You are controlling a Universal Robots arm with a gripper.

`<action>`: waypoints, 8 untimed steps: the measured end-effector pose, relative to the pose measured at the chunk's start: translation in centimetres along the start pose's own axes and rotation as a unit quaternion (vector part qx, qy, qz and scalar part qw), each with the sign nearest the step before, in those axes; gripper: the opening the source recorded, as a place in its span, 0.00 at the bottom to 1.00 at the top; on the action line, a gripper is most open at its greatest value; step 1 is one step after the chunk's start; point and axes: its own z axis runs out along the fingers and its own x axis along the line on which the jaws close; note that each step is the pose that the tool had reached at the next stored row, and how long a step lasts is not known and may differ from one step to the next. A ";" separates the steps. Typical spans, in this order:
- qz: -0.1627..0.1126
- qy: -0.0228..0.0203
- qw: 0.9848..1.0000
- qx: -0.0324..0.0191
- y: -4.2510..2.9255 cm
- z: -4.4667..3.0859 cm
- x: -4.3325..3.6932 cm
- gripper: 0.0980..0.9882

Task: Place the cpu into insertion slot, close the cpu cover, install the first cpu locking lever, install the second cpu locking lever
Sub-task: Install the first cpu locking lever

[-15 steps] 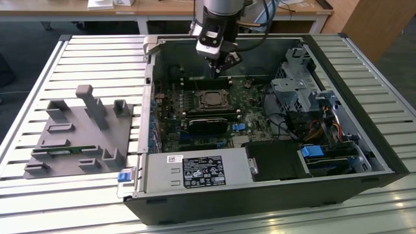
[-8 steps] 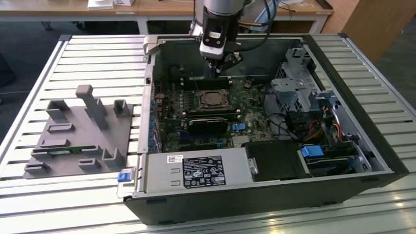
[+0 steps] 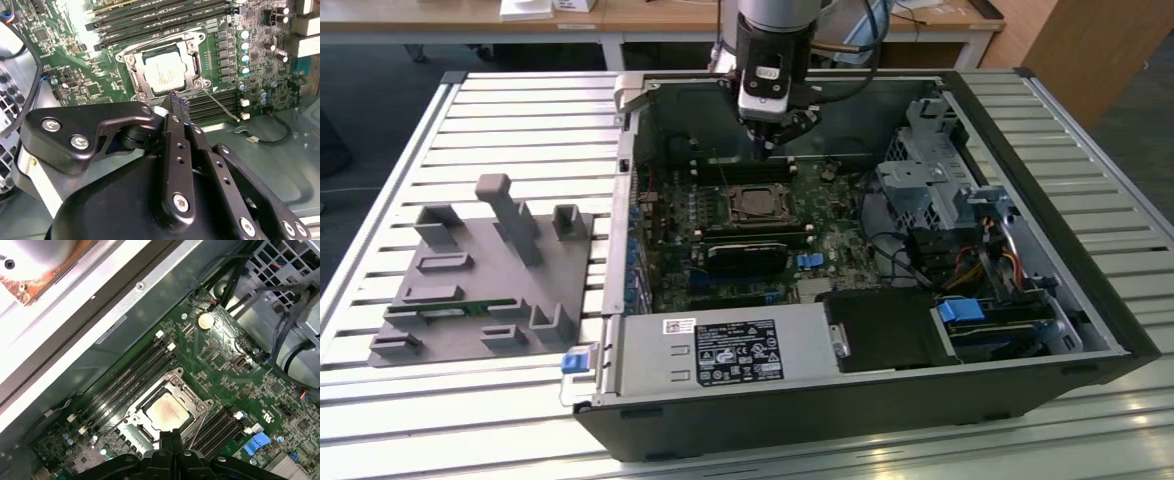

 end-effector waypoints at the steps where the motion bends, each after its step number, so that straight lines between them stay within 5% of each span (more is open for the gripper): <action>1: -0.004 0.000 1.000 0.000 0.00 0.00 0.00 0.01; 8: -0.028 -0.007 1.000 -0.007 0.00 0.09 0.00 0.01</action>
